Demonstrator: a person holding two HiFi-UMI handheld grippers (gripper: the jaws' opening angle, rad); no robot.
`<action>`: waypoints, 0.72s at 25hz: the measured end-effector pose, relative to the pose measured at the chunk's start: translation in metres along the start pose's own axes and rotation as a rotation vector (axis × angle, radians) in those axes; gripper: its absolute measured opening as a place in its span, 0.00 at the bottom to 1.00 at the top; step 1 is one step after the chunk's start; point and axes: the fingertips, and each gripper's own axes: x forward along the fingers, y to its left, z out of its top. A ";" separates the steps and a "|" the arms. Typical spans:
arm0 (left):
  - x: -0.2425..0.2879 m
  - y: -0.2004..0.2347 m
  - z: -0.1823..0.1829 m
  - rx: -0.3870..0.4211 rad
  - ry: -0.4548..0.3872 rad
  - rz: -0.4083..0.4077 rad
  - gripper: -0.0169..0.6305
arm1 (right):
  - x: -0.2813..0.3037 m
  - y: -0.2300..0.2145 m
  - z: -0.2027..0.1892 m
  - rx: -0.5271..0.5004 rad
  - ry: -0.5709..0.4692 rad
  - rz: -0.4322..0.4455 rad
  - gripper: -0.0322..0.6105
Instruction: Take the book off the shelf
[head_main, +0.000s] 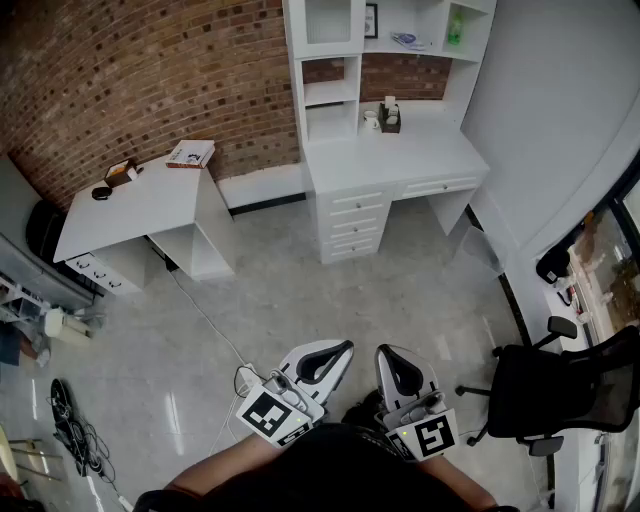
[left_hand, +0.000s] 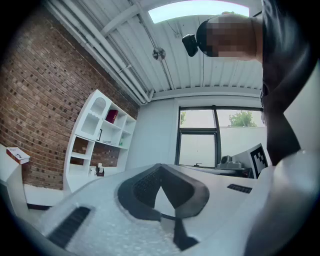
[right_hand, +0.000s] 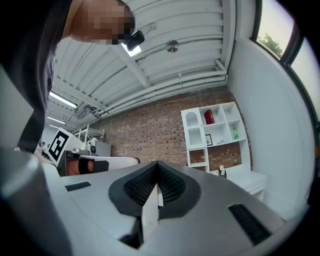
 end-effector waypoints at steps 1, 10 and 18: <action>0.014 -0.002 -0.001 0.002 -0.002 -0.005 0.04 | -0.001 -0.013 0.002 -0.003 -0.006 -0.001 0.07; 0.139 -0.026 -0.006 0.000 -0.048 -0.036 0.04 | -0.019 -0.122 0.030 -0.040 -0.066 0.021 0.07; 0.211 -0.042 -0.018 -0.015 -0.031 -0.100 0.04 | -0.039 -0.180 0.031 0.012 -0.095 0.025 0.08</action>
